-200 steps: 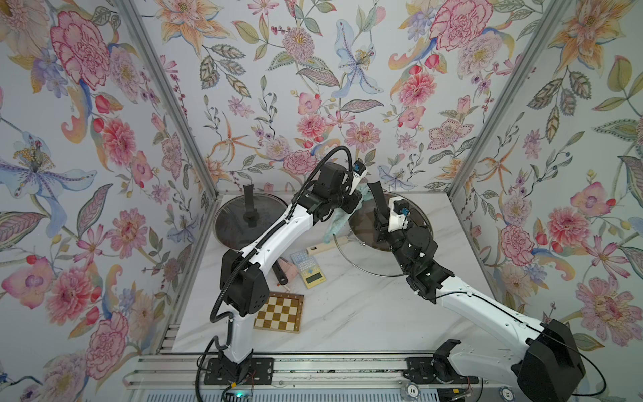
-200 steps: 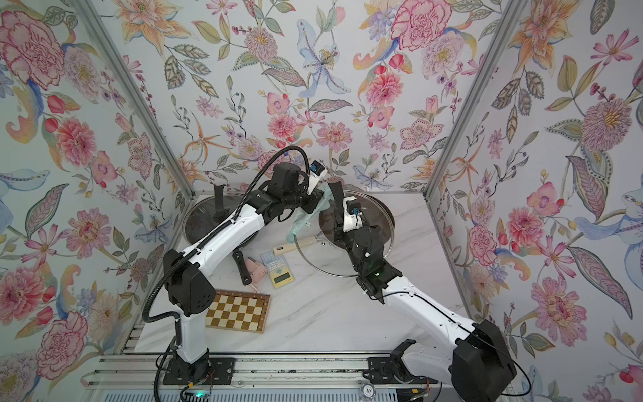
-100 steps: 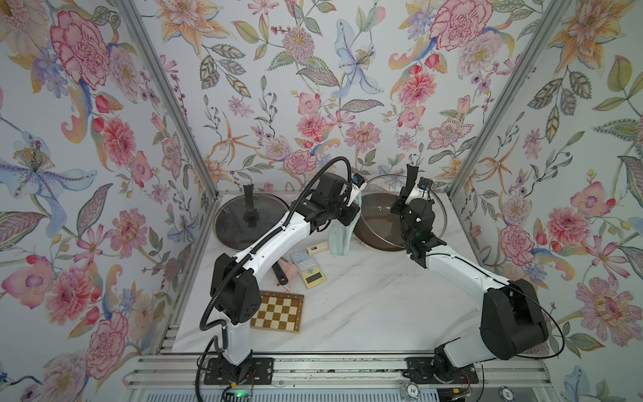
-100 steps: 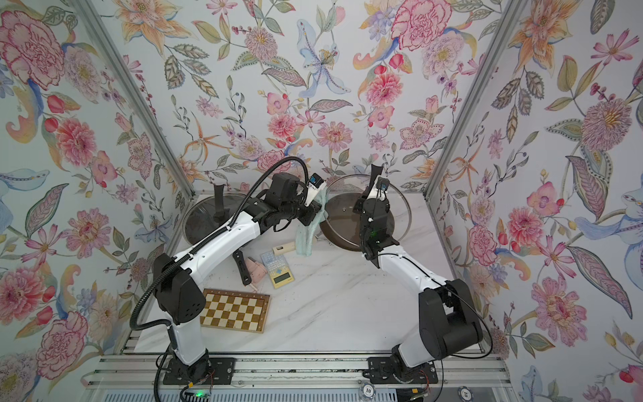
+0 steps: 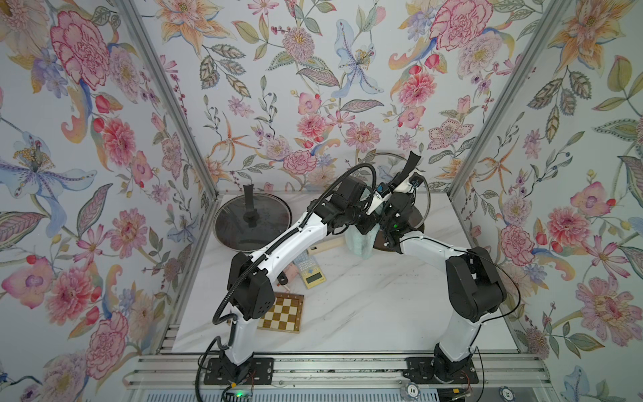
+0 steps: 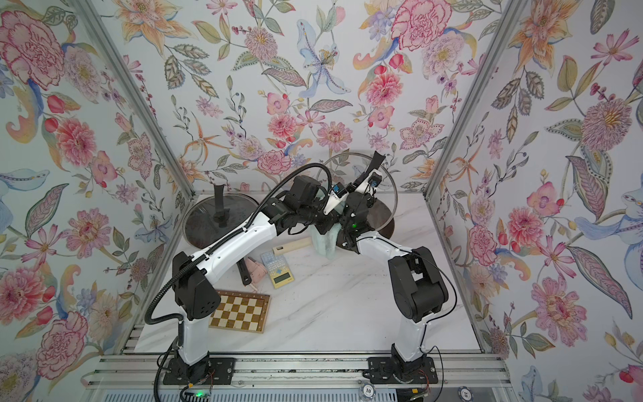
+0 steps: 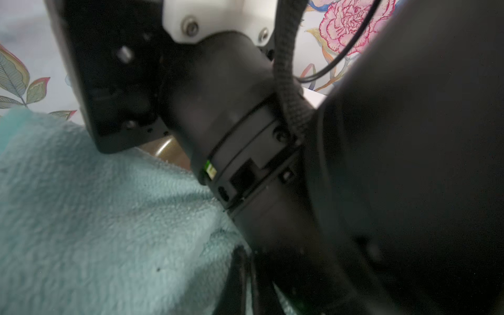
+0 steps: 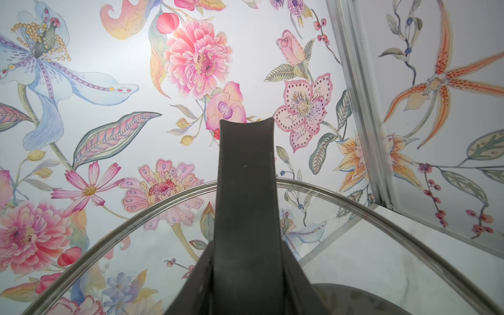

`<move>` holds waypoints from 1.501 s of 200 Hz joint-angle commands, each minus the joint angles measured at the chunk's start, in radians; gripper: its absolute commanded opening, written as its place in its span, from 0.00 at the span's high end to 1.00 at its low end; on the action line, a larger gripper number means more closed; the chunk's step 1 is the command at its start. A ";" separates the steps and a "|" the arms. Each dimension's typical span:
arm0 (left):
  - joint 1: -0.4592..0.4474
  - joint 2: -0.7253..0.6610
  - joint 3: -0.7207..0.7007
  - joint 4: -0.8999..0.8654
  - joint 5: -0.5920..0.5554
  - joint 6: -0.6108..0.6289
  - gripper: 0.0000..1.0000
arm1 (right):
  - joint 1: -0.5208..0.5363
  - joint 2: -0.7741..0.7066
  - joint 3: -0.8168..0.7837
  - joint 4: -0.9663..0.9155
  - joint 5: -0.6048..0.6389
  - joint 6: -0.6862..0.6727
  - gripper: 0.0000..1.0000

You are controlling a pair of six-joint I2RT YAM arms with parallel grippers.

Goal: Wipe the pot lid with a cloth
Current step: Wipe the pot lid.

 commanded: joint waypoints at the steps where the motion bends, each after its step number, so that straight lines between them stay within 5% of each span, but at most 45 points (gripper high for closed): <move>1: -0.014 0.027 0.052 -0.004 0.027 0.013 1.00 | 0.024 -0.050 0.060 0.198 -0.068 0.007 1.00; 95: 0.159 -0.038 -0.016 0.044 -0.364 -0.006 1.00 | 0.007 -0.352 -0.216 0.093 -0.367 -0.188 1.00; 142: 0.197 -0.067 -0.025 0.100 -0.402 -0.019 1.00 | 0.021 -0.517 -0.298 -0.188 -0.542 -0.322 1.00; 169: 0.231 -0.087 0.015 0.119 -0.375 -0.033 1.00 | 0.039 -0.578 -0.316 -0.399 -0.602 -0.442 1.00; 234: 0.276 -0.099 0.277 0.183 -0.167 -0.035 1.00 | 0.119 -0.544 -0.317 -0.454 -0.682 -0.728 1.00; 300: 0.137 -0.027 0.325 0.248 0.152 -0.013 1.00 | 0.187 -0.410 -0.198 -0.487 -0.724 -0.857 1.00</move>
